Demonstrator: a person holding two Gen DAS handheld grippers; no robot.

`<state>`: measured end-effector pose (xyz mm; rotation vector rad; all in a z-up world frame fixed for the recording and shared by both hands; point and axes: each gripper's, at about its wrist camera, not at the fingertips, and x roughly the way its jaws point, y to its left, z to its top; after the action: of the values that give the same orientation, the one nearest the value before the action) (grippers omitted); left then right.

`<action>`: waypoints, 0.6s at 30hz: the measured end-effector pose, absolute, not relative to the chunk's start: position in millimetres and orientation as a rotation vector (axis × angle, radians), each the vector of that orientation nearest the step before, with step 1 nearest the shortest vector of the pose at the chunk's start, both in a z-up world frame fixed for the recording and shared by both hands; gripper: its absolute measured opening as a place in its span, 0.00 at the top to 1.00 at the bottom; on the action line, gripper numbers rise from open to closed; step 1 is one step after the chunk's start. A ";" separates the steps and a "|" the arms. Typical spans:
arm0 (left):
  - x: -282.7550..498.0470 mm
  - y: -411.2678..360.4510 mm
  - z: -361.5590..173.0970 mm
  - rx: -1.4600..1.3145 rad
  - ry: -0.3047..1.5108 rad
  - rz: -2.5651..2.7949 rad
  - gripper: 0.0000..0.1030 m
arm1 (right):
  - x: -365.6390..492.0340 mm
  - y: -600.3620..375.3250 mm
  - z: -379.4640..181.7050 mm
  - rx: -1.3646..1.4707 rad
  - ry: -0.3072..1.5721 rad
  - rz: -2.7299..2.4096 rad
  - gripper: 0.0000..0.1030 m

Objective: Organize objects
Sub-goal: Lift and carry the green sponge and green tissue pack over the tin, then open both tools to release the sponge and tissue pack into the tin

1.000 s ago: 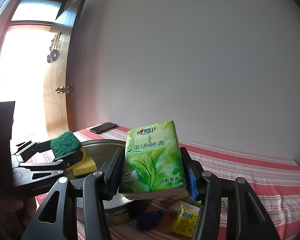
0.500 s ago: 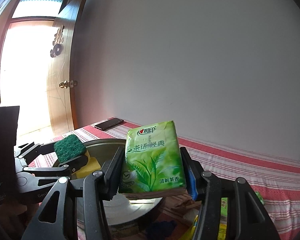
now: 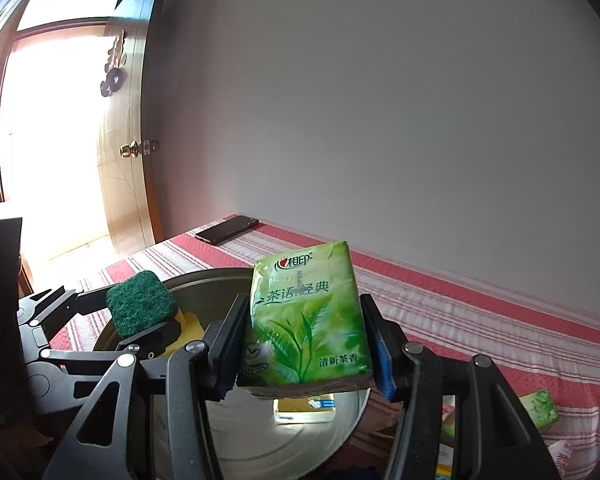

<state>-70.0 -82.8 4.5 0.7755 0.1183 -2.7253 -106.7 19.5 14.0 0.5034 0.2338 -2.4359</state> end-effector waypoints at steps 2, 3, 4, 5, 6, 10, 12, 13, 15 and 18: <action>-72.2 -85.1 4.1 0.791 0.122 -2.722 0.29 | -112.0 15.2 11.3 0.530 0.237 -2.429 0.46; -73.3 -85.9 3.9 0.795 0.121 -2.720 0.29 | -113.9 14.4 9.9 0.541 0.236 -2.425 0.46; -74.4 -86.5 3.5 0.802 0.117 -2.717 0.29 | -116.2 13.1 8.5 0.555 0.237 -2.422 0.46; -75.1 -87.2 3.1 0.807 0.116 -2.716 0.29 | -118.4 12.3 6.8 0.567 0.235 -2.418 0.46; -76.0 -87.6 2.6 0.814 0.116 -2.715 0.29 | -120.1 11.5 5.4 0.576 0.232 -2.415 0.46; -81.5 -90.4 -1.1 0.850 0.116 -2.706 0.29 | -128.4 7.3 -1.0 0.626 0.233 -2.402 0.46; -84.4 -91.8 -3.1 0.873 0.119 -2.702 0.29 | -133.1 5.5 -4.2 0.656 0.234 -2.394 0.46; -85.7 -93.1 -4.1 0.883 0.123 -2.700 0.29 | -136.3 3.7 -6.6 0.677 0.237 -2.389 0.46; -87.5 -93.8 -6.0 0.898 0.125 -2.697 0.29 | -140.4 1.5 -9.9 0.703 0.235 -2.380 0.46; -89.0 -94.3 -8.3 0.913 0.126 -2.694 0.29 | -143.5 -2.0 -14.3 0.730 0.237 -2.369 0.46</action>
<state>-89.0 -94.3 -8.3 0.9130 0.1255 -2.6943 -143.5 -2.0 -14.3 0.7297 0.2367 -2.3687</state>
